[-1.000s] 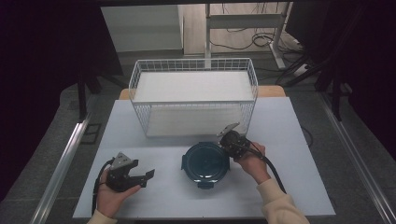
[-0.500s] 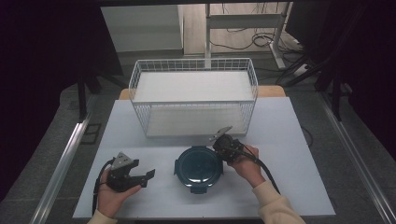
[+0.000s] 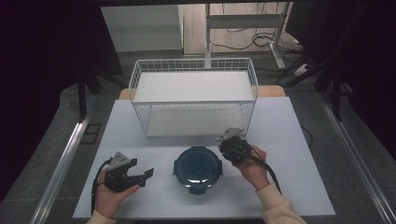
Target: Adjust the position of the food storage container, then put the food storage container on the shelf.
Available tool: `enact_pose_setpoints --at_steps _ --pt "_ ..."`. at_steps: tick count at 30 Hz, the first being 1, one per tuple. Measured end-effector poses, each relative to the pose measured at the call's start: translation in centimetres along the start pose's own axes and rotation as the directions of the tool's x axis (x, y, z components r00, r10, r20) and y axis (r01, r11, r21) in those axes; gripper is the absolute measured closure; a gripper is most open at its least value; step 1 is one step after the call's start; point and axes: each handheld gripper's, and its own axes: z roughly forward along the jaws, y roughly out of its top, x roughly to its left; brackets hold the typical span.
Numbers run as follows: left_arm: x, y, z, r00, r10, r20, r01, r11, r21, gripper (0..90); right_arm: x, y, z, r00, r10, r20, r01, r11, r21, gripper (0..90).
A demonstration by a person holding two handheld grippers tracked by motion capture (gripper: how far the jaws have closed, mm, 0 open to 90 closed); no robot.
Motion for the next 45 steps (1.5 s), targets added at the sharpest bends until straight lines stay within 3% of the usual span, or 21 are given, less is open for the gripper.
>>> enact_pose_setpoints --at_steps 1,3,5,8,10,11,13,14,15,17,22,28,29,34,40,43,44,45 --pt "0.0 0.0 0.0 1.0000 0.000 0.000 0.000 1.0000 0.000 21.7 0.0 0.0 0.0 1.0000 0.000 0.000 0.000 1.000 0.000 89.8" --pt "-0.2 0.1 -0.2 0.9997 -0.011 0.022 0.011 0.9999 -0.002 21.7 -0.5 -1.6 -2.4 0.9979 0.062 -0.017 -0.063 0.997 -0.051 89.8" --pt "-0.3 0.2 -0.2 0.9995 -0.013 0.027 0.013 0.9999 -0.004 21.8 -0.7 -2.2 -3.1 0.9963 0.082 -0.026 -0.084 0.994 -0.068 89.7" --pt "-0.6 0.4 -0.4 0.9986 -0.025 0.048 0.025 0.9996 -0.009 21.8 -1.4 -4.7 -4.9 0.9843 0.162 -0.070 -0.169 0.979 -0.114 85.7" --pt "-0.6 0.5 -0.5 0.9982 -0.027 0.053 0.027 0.9996 -0.010 21.8 -1.6 -5.2 -5.0 0.9798 0.182 -0.083 -0.191 0.974 -0.119 83.0" --pt "-0.7 0.5 -0.5 0.9978 -0.028 0.060 0.029 0.9996 -0.007 21.7 -1.9 -6.3 -5.0 0.9687 0.217 -0.120 -0.232 0.965 -0.123 66.6" --pt "-0.8 0.5 -0.5 0.9975 -0.031 0.063 0.032 0.9995 -0.008 21.7 -1.9 -6.8 -4.9 0.9611 0.248 -0.122 -0.264 0.954 -0.140 49.4" --pt "-0.8 0.5 -0.5 0.9975 -0.031 0.063 0.032 0.9995 -0.008 21.6 -1.9 -6.8 -4.9 0.9611 0.248 -0.122 -0.264 0.954 -0.140 49.4" --pt "-0.9 0.6 -0.6 0.9973 -0.031 0.067 0.031 0.9995 -0.008 21.6 -1.9 -7.3 -4.8 0.9550 0.273 -0.116 -0.289 0.944 -0.157 37.9" --pt "-1.0 0.6 -0.7 0.9969 -0.038 0.069 0.039 0.9992 -0.008 21.3 -2.0 -7.7 -4.8 0.9484 0.293 -0.121 -0.310 0.937 -0.161 32.3" --pt "-1.2 0.8 -0.8 0.9954 -0.045 0.085 0.046 0.9989 -0.009 20.9 -1.9 -8.4 -4.8 0.9377 0.324 -0.126 -0.342 0.925 -0.168 25.3" --pt "-1.4 1.1 -0.9 0.9940 -0.050 0.098 0.052 0.9986 -0.011 20.2 -1.8 -8.3 -4.7 0.9353 0.323 -0.143 -0.344 0.925 -0.158 21.4" --pt "-1.5 1.3 -0.9 0.9940 -0.052 0.097 0.053 0.9985 -0.012 19.7 -1.7 -8.1 -4.8 0.9299 0.337 -0.147 -0.358 0.920 -0.157 20.6" --pt "-1.9 1.7 -0.9 0.9928 -0.058 0.105 0.060 0.9981 -0.017 19.0 -2.0 -8.0 -5.3 0.9184 0.364 -0.155 -0.388 0.906 -0.171 20.4" --pt "-2.3 2.8 -0.6 0.9908 -0.069 0.117 0.071 0.9974 -0.013 17.4 -2.0 -7.9 -5.5 0.9188 0.367 -0.145 -0.389 0.906 -0.169 22.4" --pt "-2.9 3.6 -0.3 0.9887 -0.069 0.133 0.069 0.9976 0.001 16.5 -1.9 -7.6 -5.5 0.9112 0.380 -0.159 -0.403 0.901 -0.159 22.4" --pt "-3.2 4.2 -0.1 0.9875 -0.070 0.141 0.071 0.9975 0.001 16.5 -1.8 -7.2 -5.4 0.9016 0.390 -0.186 -0.419 0.894 -0.157 22.1" --pt "-3.2 4.2 -0.1 0.9875 -0.070 0.141 0.071 0.9975 0.001 16.5 -1.8 -7.2 -5.4 0.9016 0.390 -0.186 -0.419 0.894 -0.157 22.1"
